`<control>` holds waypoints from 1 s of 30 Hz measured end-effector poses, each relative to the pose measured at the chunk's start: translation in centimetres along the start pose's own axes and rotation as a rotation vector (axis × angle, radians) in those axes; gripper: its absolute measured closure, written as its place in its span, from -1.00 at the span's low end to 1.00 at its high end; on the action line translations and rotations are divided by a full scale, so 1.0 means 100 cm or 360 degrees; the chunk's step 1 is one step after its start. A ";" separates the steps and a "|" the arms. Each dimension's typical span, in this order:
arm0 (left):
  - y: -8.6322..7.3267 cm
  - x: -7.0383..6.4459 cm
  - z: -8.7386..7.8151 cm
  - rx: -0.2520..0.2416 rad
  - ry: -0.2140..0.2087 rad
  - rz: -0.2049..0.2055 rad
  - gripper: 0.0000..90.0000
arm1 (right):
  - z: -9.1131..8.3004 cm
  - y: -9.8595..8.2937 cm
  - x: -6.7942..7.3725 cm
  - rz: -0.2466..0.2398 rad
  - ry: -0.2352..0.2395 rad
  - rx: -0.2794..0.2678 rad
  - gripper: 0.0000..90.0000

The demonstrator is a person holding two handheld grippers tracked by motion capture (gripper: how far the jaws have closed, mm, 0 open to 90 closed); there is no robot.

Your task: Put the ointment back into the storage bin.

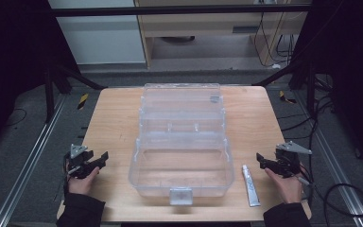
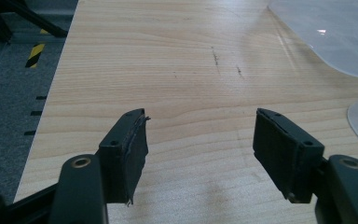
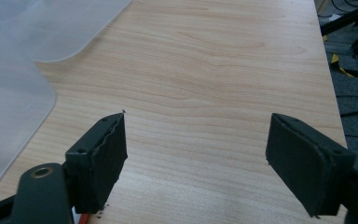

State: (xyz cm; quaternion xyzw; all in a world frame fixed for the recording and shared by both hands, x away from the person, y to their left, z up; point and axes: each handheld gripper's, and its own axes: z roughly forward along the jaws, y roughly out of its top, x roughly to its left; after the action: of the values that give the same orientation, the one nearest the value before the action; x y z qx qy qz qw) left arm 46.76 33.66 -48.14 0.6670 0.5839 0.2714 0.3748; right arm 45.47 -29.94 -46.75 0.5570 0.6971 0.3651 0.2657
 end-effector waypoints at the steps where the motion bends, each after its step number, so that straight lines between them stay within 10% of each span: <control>1: 0.000 0.000 0.000 0.0000 0.0000 0.0000 -0.22 | 0.000 0.000 0.000 0.0000 0.0000 0.0000 -0.53; 30: -0.001 -0.005 0.003 0.0053 0.0010 0.0059 -0.32 | -0.051 0.047 0.048 -0.0202 0.0096 0.0304 -0.31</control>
State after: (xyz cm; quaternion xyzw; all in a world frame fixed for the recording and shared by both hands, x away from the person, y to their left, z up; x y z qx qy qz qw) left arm 46.86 33.16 -48.40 0.6831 0.5771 0.2705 0.3567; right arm 43.10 -25.84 -39.74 0.5233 0.7702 0.2961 0.2128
